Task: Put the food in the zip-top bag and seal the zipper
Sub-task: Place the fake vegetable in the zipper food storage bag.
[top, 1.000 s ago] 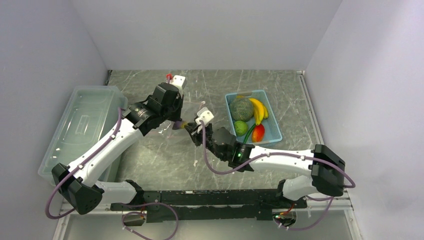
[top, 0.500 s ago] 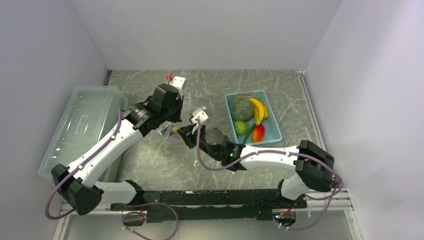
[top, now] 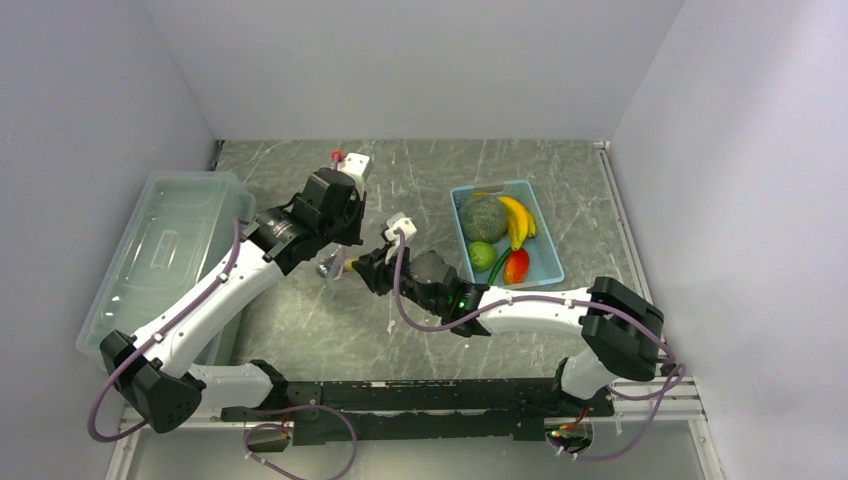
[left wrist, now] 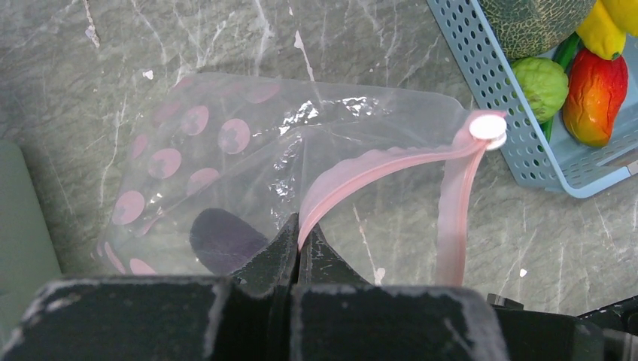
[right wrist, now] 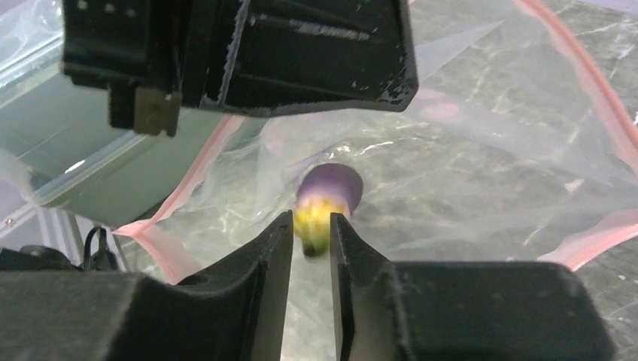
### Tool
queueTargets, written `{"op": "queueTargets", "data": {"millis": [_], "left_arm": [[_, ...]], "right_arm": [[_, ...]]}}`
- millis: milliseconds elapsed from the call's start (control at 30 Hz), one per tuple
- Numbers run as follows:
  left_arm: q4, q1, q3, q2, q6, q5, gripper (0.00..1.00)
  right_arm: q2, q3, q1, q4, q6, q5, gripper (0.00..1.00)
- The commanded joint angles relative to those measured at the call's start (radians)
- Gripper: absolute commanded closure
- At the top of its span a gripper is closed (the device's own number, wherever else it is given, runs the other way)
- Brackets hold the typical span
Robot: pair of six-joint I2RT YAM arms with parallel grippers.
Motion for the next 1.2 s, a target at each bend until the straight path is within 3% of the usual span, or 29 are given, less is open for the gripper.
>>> {"op": "queueTargets", "data": {"millis": [0,233,633,867,1167], "left_arm": [[0.051,0.004,-0.007,-0.030,0.010,0.007,1.00],[0.053,0.004,-0.013,-0.037,0.013,-0.005,1.00],[0.060,0.004,-0.022,-0.056,0.019,-0.005,1.00],[0.061,0.003,-0.026,-0.058,0.023,-0.004,1.00],[0.060,0.004,-0.025,-0.057,0.029,-0.010,1.00]], "right_arm": [[-0.038,-0.013,-0.003,0.038,-0.022,-0.099,0.69],[-0.082,-0.042,-0.004,0.015,-0.066,-0.186,0.57],[-0.297,-0.091,-0.003,-0.146,-0.157,-0.010,0.52],[-0.404,-0.068,-0.009,-0.317,-0.157,-0.010,0.52],[-0.427,0.026,-0.199,-0.555,-0.157,-0.010,0.52]]}}
